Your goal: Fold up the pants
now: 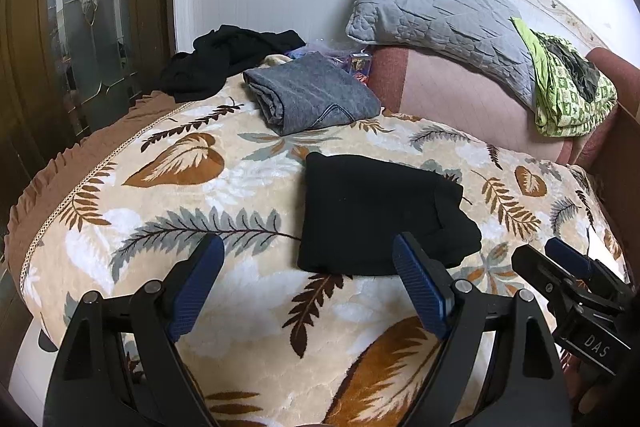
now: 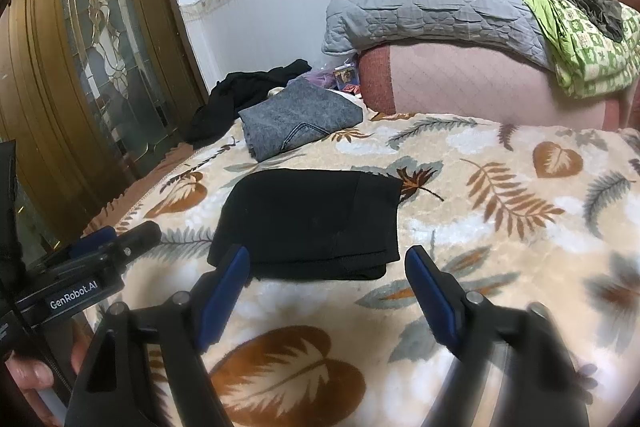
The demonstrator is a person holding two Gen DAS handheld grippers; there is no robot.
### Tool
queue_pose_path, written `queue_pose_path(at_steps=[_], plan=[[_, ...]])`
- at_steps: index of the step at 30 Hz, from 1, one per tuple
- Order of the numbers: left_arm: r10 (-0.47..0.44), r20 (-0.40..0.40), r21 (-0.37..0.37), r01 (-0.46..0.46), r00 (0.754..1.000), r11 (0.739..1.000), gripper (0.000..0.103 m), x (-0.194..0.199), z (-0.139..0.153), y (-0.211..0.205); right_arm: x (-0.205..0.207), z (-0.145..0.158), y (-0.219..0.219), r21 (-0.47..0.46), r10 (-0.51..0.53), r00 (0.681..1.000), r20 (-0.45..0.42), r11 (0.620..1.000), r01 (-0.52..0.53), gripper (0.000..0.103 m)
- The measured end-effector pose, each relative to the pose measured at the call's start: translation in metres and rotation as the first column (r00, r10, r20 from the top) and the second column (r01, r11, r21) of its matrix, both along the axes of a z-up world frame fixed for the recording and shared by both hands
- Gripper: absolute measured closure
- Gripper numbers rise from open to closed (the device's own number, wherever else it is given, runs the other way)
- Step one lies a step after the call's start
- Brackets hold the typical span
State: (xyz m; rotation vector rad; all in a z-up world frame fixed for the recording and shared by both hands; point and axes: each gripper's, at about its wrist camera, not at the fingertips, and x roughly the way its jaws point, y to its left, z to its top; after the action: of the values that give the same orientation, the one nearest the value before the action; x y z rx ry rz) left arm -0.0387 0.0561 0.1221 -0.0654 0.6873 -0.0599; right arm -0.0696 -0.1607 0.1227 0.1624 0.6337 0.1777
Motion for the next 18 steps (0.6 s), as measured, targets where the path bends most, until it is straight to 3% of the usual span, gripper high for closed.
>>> queue_pose_path(at_steps=[13,18], plan=[[-0.008,0.021,0.019,0.008,1.000,1.000,0.016,-0.003,-0.002,-0.005,-0.002,-0.003,-0.002,0.003,0.000,1.000,-0.005,1.000,0.000,0.022],[-0.034,-0.008,-0.006,0.034,0.999,0.999,0.016,-0.008,-0.006,-0.010,-0.010,-0.005,-0.010,-0.007,-0.009,1.000,-0.006,1.000,0.009,0.022]])
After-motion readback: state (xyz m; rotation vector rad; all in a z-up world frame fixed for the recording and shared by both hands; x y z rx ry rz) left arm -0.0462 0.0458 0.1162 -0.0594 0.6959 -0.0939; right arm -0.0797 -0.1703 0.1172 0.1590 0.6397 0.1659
